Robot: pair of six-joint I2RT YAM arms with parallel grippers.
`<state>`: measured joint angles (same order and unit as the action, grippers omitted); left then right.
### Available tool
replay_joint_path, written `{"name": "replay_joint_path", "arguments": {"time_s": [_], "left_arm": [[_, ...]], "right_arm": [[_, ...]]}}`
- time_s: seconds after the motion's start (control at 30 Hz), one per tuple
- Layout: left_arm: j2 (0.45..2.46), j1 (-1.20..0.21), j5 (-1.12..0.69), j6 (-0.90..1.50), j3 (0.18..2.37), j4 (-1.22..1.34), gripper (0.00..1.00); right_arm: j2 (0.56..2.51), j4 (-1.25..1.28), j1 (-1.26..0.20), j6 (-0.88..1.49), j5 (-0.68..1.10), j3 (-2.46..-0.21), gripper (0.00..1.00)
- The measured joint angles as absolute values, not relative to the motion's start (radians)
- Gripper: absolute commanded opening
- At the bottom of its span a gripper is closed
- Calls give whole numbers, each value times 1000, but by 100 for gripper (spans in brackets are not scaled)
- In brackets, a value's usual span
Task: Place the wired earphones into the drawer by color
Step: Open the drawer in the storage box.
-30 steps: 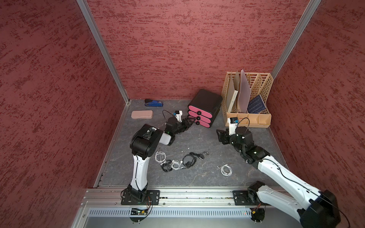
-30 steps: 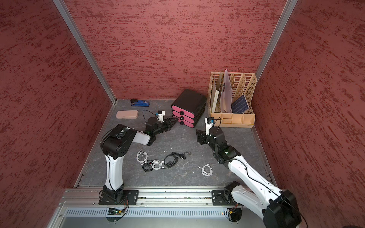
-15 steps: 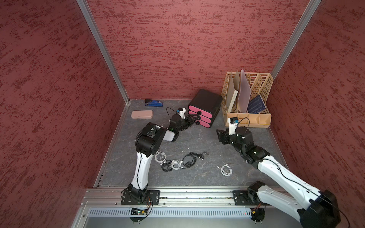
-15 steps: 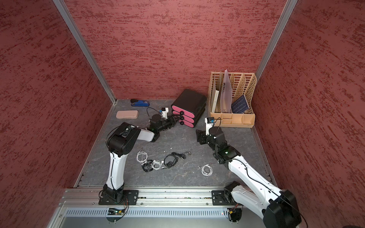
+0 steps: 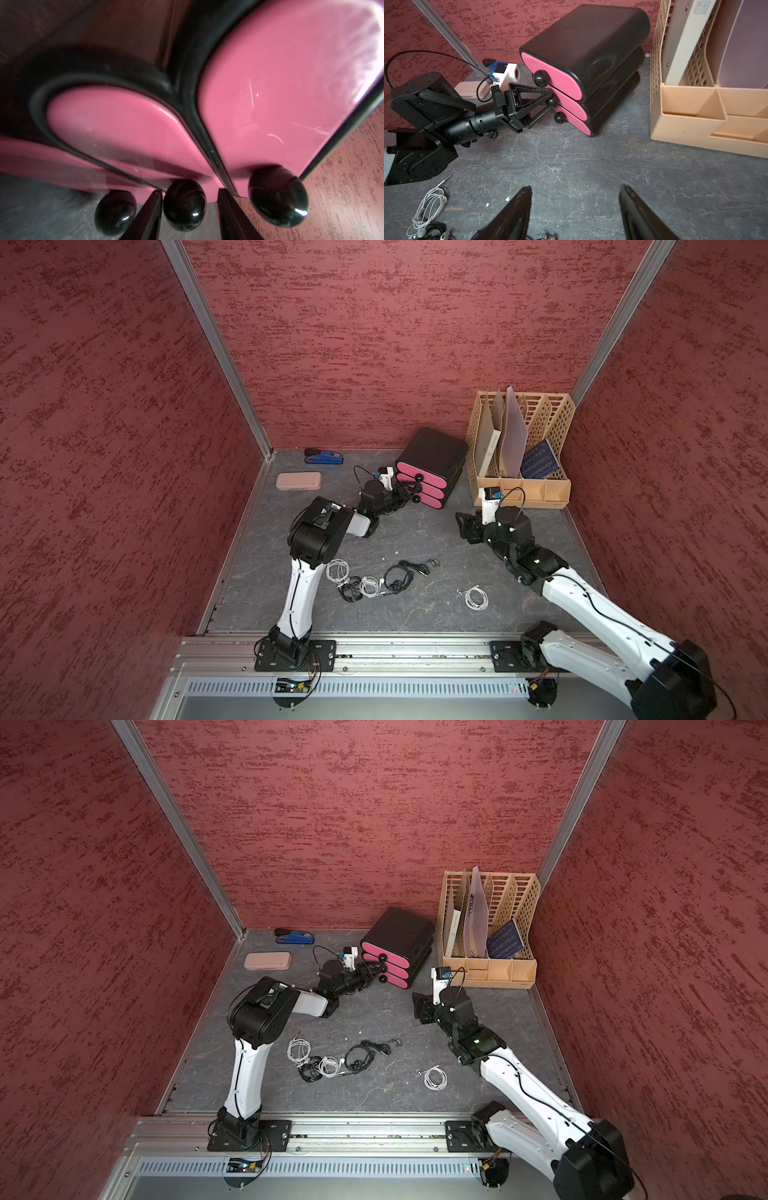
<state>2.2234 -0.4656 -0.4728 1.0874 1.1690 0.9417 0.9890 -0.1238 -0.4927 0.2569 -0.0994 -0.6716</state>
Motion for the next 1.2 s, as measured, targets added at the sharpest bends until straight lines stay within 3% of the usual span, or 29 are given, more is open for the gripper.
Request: {"name": "replay_joint_path", "arguments": {"time_s": [0.4,1.2], "left_arm": [[2241,-471,-473,1089,1185,933,36],[2214,-471,-469,1097,1104,1003,33]], "right_arm": [[985,-124,-493,257,-101,-672,71],[1029,-131,-493,256,-102,-672,72]]}}
